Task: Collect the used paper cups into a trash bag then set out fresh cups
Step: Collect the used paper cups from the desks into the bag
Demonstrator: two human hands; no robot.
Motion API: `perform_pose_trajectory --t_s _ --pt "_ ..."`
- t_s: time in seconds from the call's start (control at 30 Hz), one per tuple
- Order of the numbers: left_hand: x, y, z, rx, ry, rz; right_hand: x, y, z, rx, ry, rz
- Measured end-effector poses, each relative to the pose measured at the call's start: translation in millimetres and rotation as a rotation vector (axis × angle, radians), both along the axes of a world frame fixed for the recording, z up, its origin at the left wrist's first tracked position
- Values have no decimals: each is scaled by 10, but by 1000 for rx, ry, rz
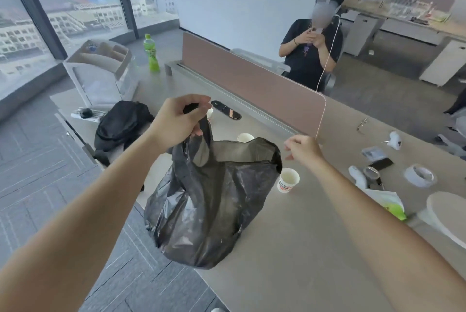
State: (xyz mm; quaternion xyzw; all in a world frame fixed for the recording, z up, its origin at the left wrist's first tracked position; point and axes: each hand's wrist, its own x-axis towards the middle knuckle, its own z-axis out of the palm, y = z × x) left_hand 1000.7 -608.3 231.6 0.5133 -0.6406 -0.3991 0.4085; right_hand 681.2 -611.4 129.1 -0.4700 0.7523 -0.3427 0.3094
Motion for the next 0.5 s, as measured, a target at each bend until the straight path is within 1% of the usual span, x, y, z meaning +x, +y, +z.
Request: perform_pose_trajectory --t_s 0.07,0.13,0.17,0.23,0.27,0.4,0.5 --pt "-132 -117 -105 34 -7 -8 -203 -123 -369 174 209 95" --pt "-228 -210 -202 60 -13 -7 -357 -214 -713 344 454 244" --pt "-258 -255 -249 66 -21 1 -420 -256 -883 415 525 309" --pt "-298 -330 -327 83 -38 23 -495 -284 -1172 509 540 367" --pt "-307 -362 -359 92 -47 32 -511 -284 -1287 516 554 367" --pt "-343 -482 -440 113 -64 51 -518 -266 -1525 463 618 313" --pt "-374 -549 -458 141 -18 55 -543 -326 -1603 490 637 302"
